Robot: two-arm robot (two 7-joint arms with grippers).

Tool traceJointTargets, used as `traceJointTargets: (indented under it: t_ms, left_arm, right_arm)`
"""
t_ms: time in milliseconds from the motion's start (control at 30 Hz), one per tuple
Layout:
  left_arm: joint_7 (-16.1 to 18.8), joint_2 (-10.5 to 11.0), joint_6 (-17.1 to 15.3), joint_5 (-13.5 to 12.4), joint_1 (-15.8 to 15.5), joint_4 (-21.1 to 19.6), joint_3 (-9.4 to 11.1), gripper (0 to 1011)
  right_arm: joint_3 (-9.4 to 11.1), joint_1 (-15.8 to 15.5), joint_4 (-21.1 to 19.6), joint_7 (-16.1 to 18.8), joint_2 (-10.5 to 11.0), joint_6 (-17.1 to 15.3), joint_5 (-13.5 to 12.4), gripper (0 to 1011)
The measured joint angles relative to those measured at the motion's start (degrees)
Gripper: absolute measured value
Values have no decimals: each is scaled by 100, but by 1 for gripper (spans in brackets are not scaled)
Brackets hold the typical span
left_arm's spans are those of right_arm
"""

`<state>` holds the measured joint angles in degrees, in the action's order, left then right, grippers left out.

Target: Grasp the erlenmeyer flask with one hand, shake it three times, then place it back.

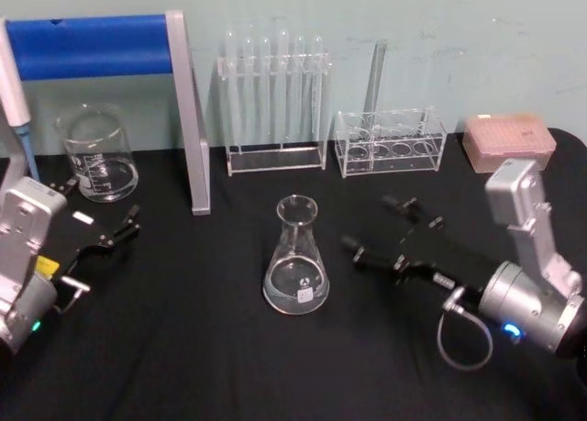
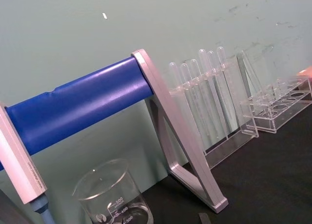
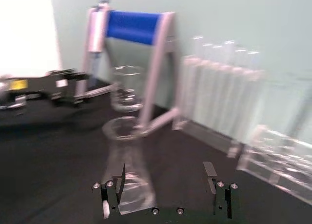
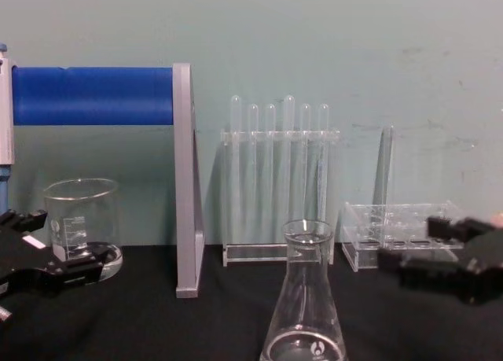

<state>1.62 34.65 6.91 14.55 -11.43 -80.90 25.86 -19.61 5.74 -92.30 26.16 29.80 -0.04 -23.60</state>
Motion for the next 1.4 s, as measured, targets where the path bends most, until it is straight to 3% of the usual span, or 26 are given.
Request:
traceJointTargets:
  t_ms: [267,367,433,567,700,1000,1400]
  left_arm:
    - [0,0,0,0,0,0,0,1001]
    - [0,0,0,0,0,0,0,1001]
    - [0,0,0,0,0,0,0,1001]
    - [0,0,0,0,0,0,0,1001]
    - [0,0,0,0,0,0,0,1001]
    - [0,0,0,0,0,0,0,1000]
    - [0,0,0,0,0,0,0,1001]
  right_arm:
    - [413,65,257,-1134,-490,64,419,1003]
    - [454,153,419,-1465,-654,125,636,1003]
    - [470,286,653,-1787,-834,203,914,1003]
    - [432,458,972,-2114,-1007,318,1308,1003]
    - [370,578,1249,-2339,-1126,406,1643,1003]
    - [296,682,1532,-2505,-1276,529,2102,1003]
    - [299,685,1555,-2514,-1294,546,2196,1003]
